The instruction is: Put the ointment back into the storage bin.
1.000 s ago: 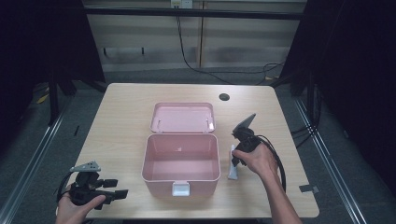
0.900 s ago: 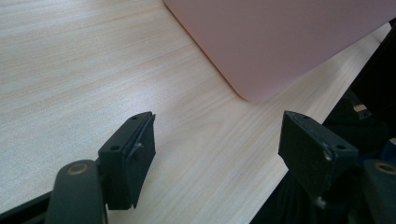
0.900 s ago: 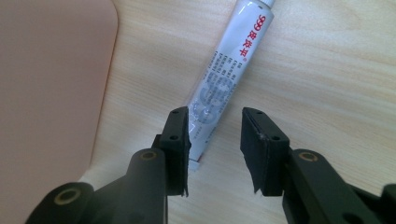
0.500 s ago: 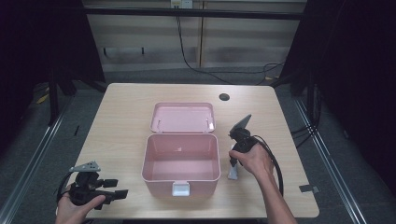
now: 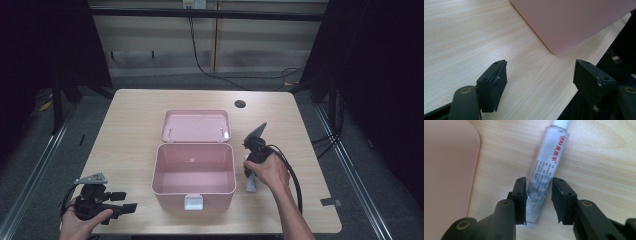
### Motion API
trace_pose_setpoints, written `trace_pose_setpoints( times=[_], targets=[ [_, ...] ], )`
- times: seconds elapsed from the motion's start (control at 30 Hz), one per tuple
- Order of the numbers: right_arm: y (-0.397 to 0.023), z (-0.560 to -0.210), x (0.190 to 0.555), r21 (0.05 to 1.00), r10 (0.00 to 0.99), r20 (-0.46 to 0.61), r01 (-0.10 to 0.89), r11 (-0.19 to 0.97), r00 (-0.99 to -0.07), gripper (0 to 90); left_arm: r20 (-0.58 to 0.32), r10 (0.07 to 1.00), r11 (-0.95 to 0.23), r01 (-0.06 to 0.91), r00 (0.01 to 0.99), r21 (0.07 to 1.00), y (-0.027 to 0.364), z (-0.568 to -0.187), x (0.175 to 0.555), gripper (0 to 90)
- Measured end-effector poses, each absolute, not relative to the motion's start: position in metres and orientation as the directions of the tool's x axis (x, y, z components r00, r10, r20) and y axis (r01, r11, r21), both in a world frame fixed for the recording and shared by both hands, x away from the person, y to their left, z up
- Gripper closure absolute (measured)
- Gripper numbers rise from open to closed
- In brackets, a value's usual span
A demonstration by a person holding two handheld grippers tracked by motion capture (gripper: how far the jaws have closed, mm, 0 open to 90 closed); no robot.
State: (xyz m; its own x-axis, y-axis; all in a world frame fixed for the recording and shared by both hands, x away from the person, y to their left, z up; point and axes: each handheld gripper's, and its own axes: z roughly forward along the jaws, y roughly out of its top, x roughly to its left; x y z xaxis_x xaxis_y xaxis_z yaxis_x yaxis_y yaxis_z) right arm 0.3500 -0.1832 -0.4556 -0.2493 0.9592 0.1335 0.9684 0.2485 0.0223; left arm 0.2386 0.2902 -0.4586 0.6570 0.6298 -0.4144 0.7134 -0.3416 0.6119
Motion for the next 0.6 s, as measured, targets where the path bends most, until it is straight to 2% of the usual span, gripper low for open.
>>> trace_pose_setpoints(
  times=[0.17,0.6],
  targets=[
    [-0.181,-0.463,0.353,0.013,0.96,0.103,0.965,0.26,-0.26,68.4,-0.415,0.63,-0.341,0.714,0.656,0.611,0.291,-0.458,0.238,27.0],
    [-0.173,-0.468,0.353,0.003,0.956,0.053,0.958,0.287,-0.287,67.2,-0.414,0.628,-0.341,0.711,0.659,0.614,0.29,-0.458,0.238,26.9]
  ],
)
